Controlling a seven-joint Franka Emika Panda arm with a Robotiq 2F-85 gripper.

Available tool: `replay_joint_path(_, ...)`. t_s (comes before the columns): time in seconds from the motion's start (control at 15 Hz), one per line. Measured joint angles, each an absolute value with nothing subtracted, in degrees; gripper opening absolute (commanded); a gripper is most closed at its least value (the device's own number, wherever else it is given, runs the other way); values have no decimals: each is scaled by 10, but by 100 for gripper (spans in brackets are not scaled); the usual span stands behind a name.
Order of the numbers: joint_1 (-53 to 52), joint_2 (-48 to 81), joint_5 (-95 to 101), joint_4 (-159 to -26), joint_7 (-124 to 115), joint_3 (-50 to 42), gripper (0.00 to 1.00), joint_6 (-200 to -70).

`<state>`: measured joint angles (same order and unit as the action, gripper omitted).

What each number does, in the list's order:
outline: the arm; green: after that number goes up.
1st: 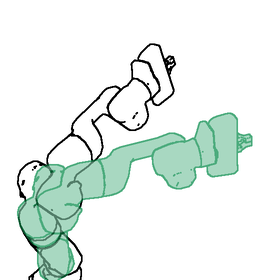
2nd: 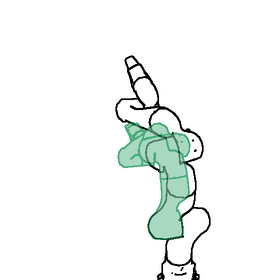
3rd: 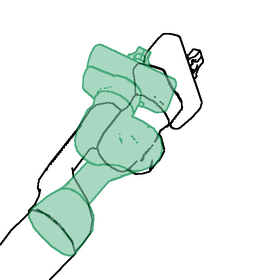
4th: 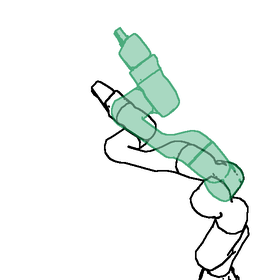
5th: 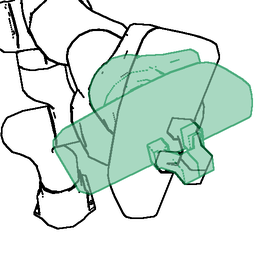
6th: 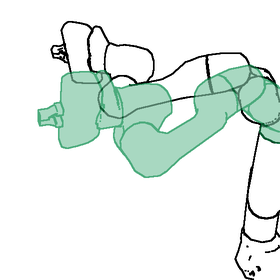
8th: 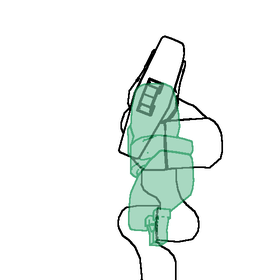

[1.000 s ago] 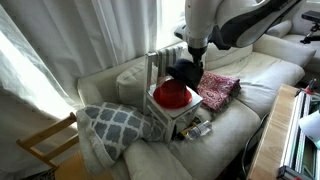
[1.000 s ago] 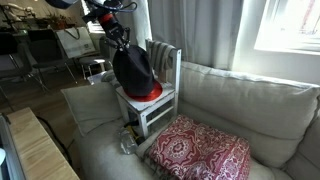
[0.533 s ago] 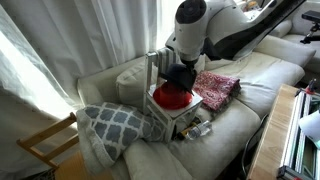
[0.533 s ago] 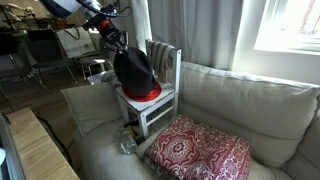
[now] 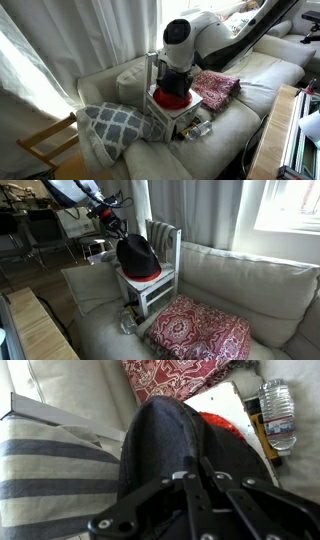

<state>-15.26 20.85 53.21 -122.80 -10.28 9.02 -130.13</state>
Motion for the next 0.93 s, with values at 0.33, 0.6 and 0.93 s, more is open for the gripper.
replay_joint_path(0.33,-154,254,523,-1192,-88,91,2,-1288)
replay_joint_path(0.6,-156,279,487,-1164,-60,95,37,-1277)
replay_joint_path(0.93,-154,292,423,-1137,-28,96,74,-1277)
